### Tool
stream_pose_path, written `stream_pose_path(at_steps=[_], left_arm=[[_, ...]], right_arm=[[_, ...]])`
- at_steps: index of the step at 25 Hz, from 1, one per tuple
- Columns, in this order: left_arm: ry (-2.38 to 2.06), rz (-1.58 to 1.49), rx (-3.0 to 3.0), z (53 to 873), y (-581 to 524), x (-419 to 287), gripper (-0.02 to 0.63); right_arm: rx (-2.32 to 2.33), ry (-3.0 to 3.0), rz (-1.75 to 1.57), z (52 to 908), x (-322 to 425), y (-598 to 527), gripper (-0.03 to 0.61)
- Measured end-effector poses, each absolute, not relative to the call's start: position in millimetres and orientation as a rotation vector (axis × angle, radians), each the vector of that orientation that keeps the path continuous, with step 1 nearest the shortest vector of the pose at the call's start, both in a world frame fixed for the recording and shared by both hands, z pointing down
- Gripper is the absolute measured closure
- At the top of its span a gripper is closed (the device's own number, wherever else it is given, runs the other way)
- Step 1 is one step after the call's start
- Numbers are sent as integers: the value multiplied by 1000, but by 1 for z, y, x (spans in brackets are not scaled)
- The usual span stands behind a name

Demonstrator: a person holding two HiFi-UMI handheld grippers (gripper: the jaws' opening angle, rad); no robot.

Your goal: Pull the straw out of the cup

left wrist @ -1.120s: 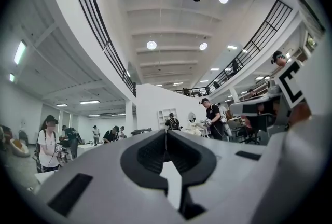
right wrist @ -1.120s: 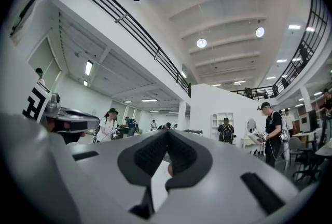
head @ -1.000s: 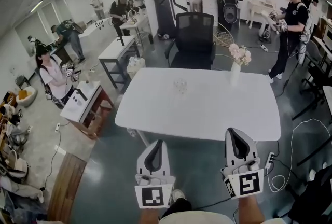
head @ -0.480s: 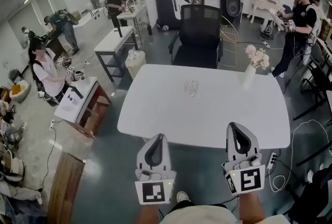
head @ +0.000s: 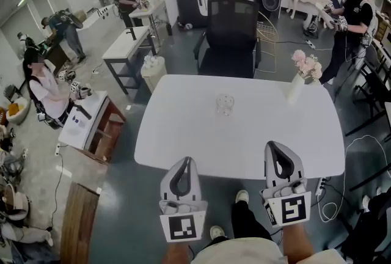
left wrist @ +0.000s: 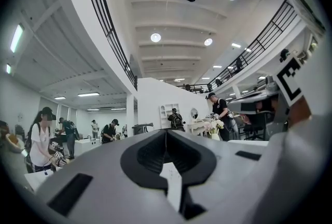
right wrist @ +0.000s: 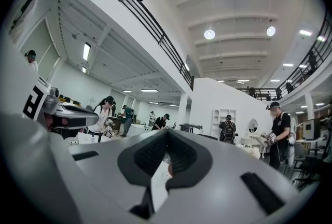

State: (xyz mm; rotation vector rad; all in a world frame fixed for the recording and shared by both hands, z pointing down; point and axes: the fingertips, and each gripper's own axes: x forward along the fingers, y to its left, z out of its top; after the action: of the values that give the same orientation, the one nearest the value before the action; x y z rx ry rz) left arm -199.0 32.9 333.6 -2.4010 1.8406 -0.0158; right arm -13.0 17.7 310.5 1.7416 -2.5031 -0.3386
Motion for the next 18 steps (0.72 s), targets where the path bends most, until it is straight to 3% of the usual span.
stream_pose_path(at_steps=[18], left_arm=[[1890, -114, -2302, 295, -158, -84, 607]], right_arm=[[1720, -2649, -216, 305, 99, -190, 578]])
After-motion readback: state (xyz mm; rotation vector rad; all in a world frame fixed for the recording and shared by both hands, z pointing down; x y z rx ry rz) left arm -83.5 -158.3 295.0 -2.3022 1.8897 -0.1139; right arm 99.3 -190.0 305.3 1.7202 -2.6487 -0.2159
